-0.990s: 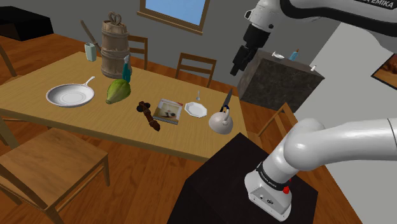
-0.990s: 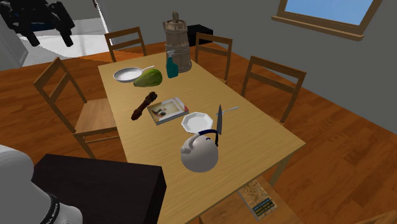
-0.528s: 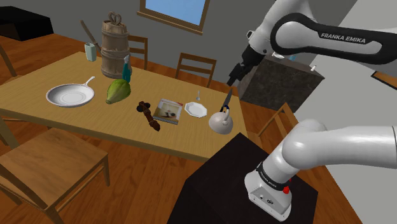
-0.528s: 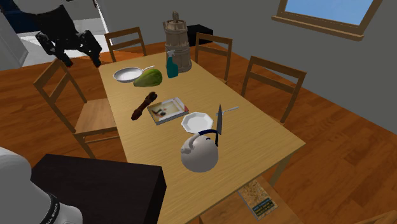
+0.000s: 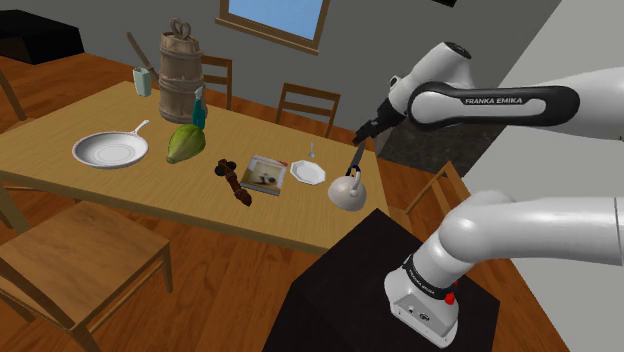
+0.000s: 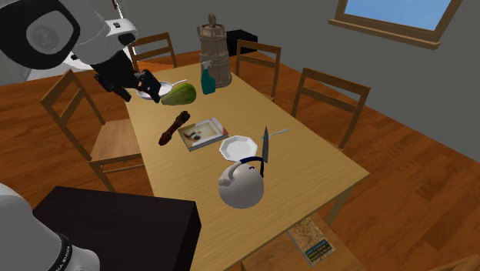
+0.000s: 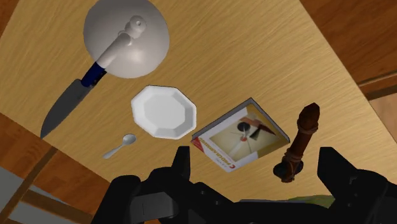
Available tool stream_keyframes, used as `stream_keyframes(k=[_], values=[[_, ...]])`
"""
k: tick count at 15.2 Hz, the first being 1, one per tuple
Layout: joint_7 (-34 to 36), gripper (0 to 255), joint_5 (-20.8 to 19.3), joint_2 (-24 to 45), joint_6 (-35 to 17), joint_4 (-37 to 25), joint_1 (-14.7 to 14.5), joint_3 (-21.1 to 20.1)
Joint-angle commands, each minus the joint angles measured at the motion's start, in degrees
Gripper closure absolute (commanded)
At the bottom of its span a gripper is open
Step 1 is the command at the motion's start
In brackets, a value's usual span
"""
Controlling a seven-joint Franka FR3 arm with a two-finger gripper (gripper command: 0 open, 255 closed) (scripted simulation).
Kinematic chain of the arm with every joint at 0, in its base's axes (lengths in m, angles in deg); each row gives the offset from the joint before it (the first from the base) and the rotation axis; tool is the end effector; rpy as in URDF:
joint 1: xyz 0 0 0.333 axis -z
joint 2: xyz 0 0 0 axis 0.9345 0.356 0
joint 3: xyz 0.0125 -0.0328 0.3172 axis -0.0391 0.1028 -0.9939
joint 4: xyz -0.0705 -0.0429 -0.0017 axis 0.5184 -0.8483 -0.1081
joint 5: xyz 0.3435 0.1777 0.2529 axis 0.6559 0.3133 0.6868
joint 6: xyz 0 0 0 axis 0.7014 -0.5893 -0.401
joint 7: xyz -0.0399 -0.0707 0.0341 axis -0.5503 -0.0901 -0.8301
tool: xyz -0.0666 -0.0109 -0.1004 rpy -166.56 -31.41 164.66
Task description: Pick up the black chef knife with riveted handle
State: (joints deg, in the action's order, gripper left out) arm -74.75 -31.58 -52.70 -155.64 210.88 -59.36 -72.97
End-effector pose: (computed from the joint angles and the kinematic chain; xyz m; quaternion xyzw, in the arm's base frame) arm 0.3820 -0.1044 0.3995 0.9810 -0.0265 0.1873 0.0421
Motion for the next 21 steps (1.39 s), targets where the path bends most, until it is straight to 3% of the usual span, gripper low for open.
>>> stream_keyframes(k=[1,7,10,11,13,14,15,16,17,18,21], values=[[-0.48,0,-1.27,2.59,-8.1,2.44,1.83,1.56],[-2.46,0,-3.31,16.82,-33.57,5.58,5.51,7.1],[-4.43,0,-2.62,26.33,-46.52,4.82,2.74,13.41],[-4.8,0,-2.77,29.53,-50.64,4.2,-0.43,17.73],[-2.33,0,-6.81,35.93,-58.52,2.32,-11.92,32.39],[2.45,0,-12.51,39.7,-62.48,0.88,-19.66,42.57],[12.04,0,-22.37,45.41,-67.19,-1.36,-26.6,52.86],[24.21,0,-32.52,53.86,-73.58,-4.44,-28.62,58.1],[29.07,0,-34.63,59.94,-78.87,-6.67,-24.3,55.08],[29.27,0,-33.01,63.27,-82.27,-8.23,-17.98,49.18],[33.15,0,-29.74,74.48,-91.93,-13.99,-10.38,43.19]])
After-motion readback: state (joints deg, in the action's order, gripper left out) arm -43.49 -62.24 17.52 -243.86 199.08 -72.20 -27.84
